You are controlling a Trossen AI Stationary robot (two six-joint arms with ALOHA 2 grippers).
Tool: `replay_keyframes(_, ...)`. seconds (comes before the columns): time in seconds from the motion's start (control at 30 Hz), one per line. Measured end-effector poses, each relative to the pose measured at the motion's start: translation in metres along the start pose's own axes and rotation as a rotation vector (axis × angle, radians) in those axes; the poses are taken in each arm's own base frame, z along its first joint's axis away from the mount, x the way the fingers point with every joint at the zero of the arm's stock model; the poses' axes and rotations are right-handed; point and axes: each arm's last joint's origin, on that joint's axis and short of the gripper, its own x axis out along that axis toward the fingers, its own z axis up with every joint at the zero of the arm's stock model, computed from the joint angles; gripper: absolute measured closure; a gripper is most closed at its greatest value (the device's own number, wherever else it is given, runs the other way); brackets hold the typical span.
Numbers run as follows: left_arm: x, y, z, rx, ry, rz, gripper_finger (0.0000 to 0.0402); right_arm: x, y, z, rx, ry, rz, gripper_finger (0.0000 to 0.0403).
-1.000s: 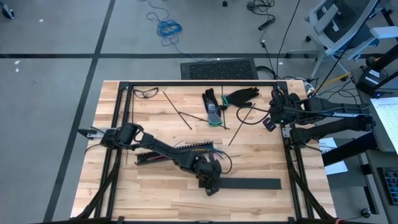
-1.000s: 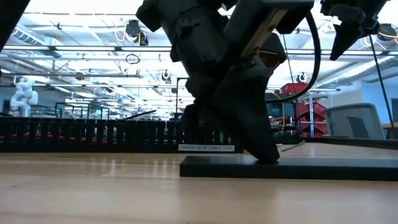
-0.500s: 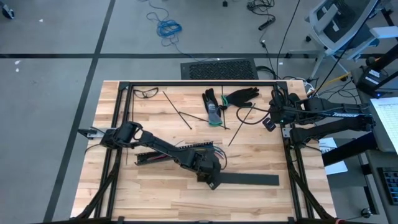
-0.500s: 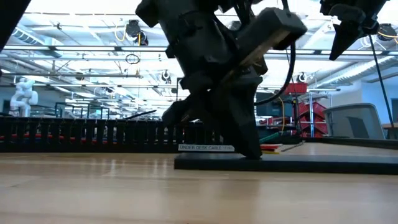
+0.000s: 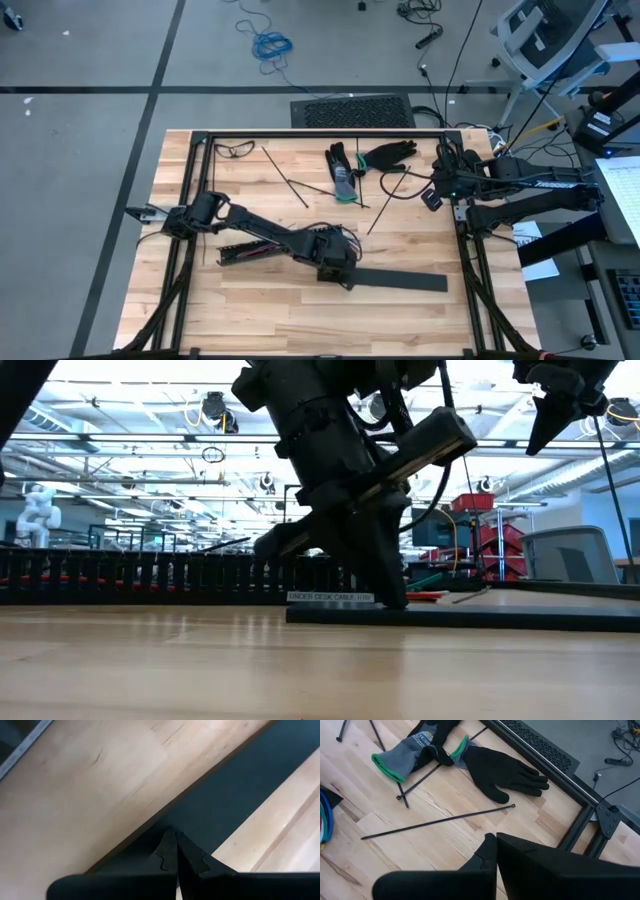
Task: Ziptie cables
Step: Close the black cable duct
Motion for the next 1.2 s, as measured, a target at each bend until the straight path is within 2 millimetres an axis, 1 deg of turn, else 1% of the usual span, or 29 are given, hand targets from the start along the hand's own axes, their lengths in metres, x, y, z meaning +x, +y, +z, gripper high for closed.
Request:
replay_keyframes(0.23, 0.0, -0.001, -0.001, -0.101, 0.056, -0.023, 0.0402, 0.0, 0.001, 0.002, -0.013, -0.015, 0.012, 0.0403)
replay_keyframes(0.33, 0.0, -0.002, -0.004, -0.125, 0.079, -0.034, 0.0401, 0.0, 0.002, 0.002, -0.029, -0.016, 0.013, 0.0403)
replay_keyframes(0.47, 0.0, -0.007, -0.005, -0.07, 0.067, -0.067, 0.0402, 0.0, 0.002, 0.002, -0.045, -0.016, 0.012, 0.0403)
replay_keyframes(0.57, -0.005, -0.015, 0.003, -0.021, 0.024, -0.121, 0.0402, 0.0, 0.001, 0.002, -0.061, -0.016, 0.012, 0.0403)
replay_keyframes(0.67, -0.011, -0.023, 0.011, 0.003, -0.031, -0.136, 0.0402, 0.0, 0.002, 0.002, -0.065, -0.017, 0.012, 0.0403)
replay_keyframes(0.83, -0.015, -0.026, 0.019, 0.032, -0.069, -0.137, 0.0402, 0.0, 0.002, 0.003, -0.059, -0.025, 0.018, 0.0403)
replay_keyframes(1.2, -0.017, -0.028, 0.02, 0.078, -0.083, -0.142, 0.0402, 0.0, 0.002, 0.003, -0.06, -0.027, 0.021, 0.0403)
